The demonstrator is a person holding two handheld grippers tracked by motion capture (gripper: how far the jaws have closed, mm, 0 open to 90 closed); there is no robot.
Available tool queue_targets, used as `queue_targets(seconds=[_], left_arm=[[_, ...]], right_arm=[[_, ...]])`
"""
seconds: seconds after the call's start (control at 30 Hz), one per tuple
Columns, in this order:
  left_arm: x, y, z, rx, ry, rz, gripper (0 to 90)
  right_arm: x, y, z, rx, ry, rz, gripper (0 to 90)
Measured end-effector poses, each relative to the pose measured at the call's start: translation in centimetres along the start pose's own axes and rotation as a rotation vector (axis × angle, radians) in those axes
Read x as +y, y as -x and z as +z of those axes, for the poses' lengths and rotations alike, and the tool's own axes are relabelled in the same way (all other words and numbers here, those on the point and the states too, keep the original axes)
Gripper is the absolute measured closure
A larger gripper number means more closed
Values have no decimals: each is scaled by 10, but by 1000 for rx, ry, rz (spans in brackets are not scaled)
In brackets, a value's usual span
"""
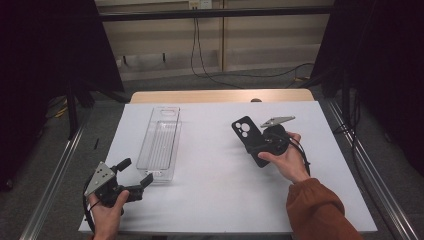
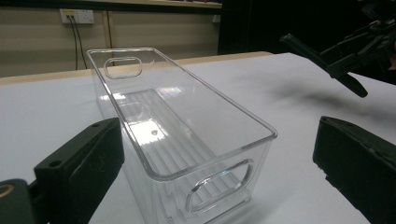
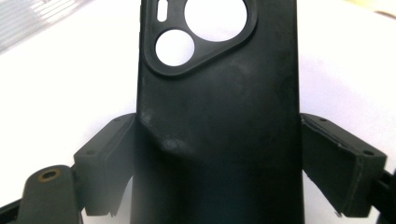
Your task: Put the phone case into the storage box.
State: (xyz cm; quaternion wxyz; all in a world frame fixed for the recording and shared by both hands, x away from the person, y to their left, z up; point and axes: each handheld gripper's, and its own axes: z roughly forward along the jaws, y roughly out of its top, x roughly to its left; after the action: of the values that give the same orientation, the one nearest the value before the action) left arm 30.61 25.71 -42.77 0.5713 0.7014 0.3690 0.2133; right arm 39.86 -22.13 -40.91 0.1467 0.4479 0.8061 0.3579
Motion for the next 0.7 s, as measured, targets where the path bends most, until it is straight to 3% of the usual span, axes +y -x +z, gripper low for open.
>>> queue_targets(seconds=[0.5, 0.7], left_arm=[[0, 0, 0, 3, 0, -1, 21], [0, 0, 0, 0, -3, 5, 21]], right_arm=[[-21, 8, -23, -18, 160, 2, 151], [-29, 7, -32, -21, 201, 5, 151]])
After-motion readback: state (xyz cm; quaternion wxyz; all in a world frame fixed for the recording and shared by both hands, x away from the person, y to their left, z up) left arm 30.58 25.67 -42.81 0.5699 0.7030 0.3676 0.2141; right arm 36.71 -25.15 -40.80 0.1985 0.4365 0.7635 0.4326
